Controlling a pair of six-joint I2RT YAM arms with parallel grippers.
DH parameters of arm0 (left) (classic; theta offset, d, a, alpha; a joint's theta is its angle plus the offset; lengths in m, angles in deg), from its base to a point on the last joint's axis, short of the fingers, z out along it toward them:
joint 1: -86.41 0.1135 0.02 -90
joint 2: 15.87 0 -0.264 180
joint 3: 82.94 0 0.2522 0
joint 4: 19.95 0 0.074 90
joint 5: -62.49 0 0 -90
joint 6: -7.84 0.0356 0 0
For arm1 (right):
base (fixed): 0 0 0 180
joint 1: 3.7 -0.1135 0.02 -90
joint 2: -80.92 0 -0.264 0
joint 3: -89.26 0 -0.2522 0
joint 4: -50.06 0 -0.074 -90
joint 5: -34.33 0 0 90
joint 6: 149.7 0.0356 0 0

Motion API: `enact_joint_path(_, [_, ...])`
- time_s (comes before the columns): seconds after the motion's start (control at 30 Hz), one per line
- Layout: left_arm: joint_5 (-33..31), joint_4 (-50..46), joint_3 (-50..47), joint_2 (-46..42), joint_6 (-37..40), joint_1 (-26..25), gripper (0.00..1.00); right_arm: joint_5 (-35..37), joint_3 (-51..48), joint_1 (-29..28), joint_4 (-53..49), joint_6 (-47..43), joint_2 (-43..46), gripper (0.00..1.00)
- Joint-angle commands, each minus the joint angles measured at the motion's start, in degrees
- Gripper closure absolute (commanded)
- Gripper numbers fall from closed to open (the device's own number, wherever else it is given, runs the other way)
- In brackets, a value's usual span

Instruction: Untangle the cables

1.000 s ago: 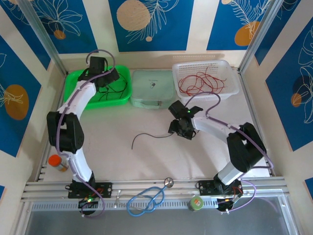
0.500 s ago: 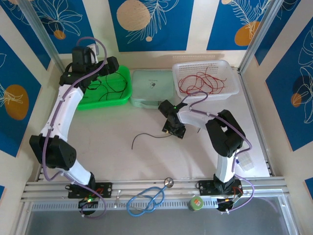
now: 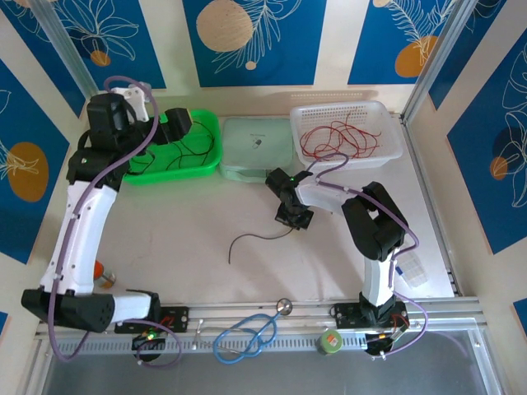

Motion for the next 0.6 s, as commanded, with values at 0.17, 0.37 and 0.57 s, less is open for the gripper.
enact_joint_path(0.17, [8.5,-3.8,-3.4,-4.5,1.4,0.3,0.05,-0.4,-1.4,-3.7,5.3,-7.2,6.1,1.0])
enact_joint_path(0.37, [16.3,-3.9,-6.4,-6.2,0.5,-0.8,0.08,0.1,-5.2,-7.0,8.8,-19.5,19.3,1.0])
enact_joint_path(0.57, [21.0,-2.6,-9.8,-6.0,0.1,-4.3,0.1,-8.1,-13.4,-7.2,18.7,-34.5,34.8,1.0])
